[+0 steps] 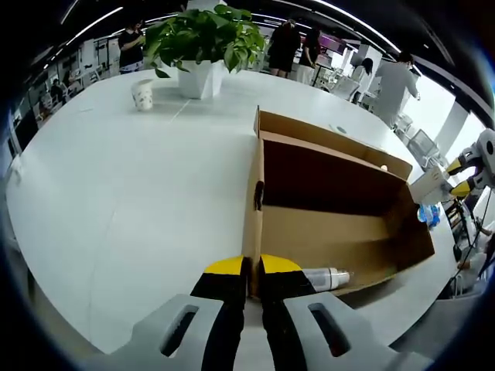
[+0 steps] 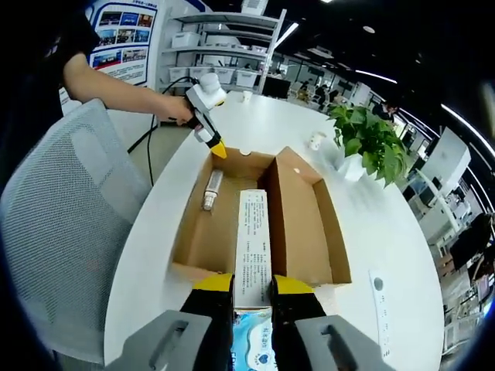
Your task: Operate the shoe box by opening the lid, removing the specified soft item, and placing it in the target area until the item is outside and the box remains undamaged.
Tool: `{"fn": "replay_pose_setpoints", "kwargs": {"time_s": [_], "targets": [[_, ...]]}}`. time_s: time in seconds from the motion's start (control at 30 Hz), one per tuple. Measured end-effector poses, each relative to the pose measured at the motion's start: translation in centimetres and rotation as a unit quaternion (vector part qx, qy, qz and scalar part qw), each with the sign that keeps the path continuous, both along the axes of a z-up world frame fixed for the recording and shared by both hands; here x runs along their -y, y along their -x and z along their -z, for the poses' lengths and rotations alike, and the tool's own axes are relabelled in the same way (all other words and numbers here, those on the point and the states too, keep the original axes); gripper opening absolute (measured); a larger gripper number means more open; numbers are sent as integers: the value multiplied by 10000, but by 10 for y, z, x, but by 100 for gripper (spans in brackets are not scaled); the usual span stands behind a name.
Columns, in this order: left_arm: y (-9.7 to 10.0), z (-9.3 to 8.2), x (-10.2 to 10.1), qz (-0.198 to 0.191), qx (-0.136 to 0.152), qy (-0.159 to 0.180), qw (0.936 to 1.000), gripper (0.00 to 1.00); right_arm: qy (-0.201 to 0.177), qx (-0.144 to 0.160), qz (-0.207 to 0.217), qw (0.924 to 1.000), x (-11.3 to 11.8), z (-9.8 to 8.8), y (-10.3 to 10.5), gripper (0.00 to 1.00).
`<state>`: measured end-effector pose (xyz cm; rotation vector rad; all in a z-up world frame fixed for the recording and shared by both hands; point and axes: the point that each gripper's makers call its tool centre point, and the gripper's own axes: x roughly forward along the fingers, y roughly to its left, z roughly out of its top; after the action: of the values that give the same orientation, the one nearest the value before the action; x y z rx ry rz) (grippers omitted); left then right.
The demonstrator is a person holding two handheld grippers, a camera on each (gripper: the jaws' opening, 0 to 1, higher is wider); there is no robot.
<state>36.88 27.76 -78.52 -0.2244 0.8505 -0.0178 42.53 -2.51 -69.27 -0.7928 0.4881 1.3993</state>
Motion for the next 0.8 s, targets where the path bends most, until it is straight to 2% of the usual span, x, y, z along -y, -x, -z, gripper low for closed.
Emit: {"fn": "replay_pose_setpoints", "kwargs": {"time_s": [0.8], "targets": [[-1,1,-1,15,-12,-52,10000,3,153,68,399,9991,53,5,-17,13]]}}
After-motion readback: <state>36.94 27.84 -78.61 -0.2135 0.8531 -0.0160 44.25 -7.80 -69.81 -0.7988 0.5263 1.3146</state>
